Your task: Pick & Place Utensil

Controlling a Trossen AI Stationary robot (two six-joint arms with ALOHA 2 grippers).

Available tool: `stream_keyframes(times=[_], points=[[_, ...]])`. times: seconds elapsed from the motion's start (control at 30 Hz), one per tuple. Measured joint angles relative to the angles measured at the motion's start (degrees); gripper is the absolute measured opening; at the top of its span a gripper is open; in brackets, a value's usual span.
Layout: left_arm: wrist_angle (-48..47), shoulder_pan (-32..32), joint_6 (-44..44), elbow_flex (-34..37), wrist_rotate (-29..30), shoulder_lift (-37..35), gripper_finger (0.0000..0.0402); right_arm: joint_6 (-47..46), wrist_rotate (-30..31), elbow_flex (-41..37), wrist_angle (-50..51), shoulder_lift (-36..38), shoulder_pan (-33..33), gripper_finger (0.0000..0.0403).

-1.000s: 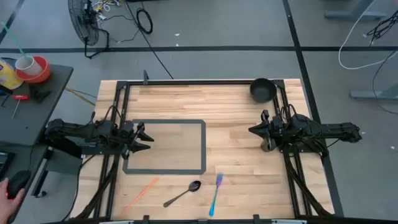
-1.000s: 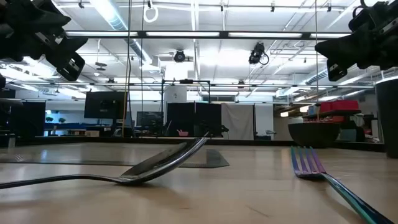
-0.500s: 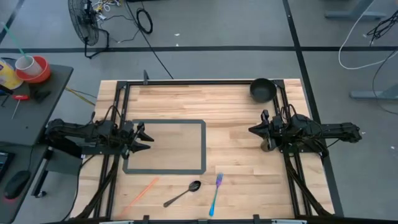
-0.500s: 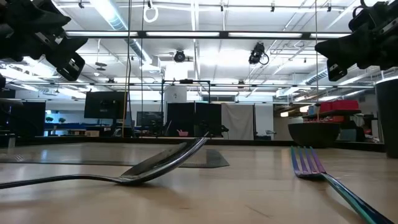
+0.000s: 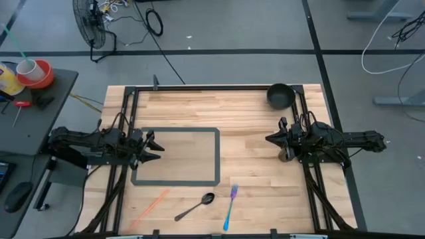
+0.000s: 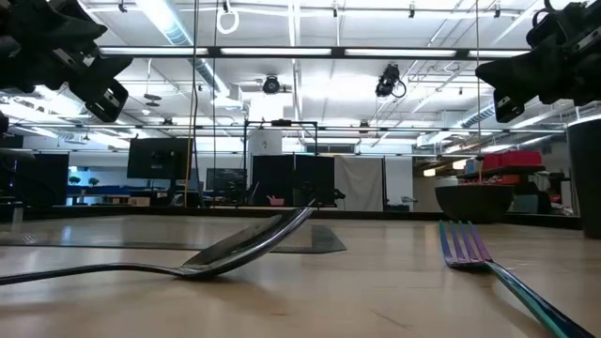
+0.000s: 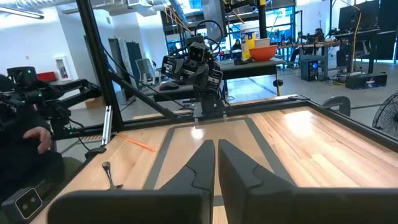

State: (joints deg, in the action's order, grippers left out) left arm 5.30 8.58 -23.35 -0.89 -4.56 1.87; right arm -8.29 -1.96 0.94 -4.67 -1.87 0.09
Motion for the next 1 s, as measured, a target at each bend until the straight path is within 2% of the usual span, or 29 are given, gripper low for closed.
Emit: stream_keyframes(times=[0.2,0.47,0.67,0.83,1.0], points=[[0.1,0.0,0.3,0.0,0.2,0.0,0.0181,0.0,0.0,0.0,0.0,0.0,0.0,0.0023],[2.0,0.0,2.1,0.0,10.0,0.0,0.0181,0.0,0.0,0.0,0.0,0.0,0.0,0.0023],[1.9,0.0,1.9,0.0,11.0,0.0,0.0181,2.7,0.2,0.0,0.0,0.0,0.0,0.0023],[1.9,0.0,1.9,0.0,11.0,0.0,0.0181,9.8,6.9,0.0,-4.2,0.0,0.0,0.0023],[1.9,0.0,1.9,0.0,11.0,0.0,0.0181,4.3,13.5,0.0,-12.3,0.0,0.0,0.0023]])
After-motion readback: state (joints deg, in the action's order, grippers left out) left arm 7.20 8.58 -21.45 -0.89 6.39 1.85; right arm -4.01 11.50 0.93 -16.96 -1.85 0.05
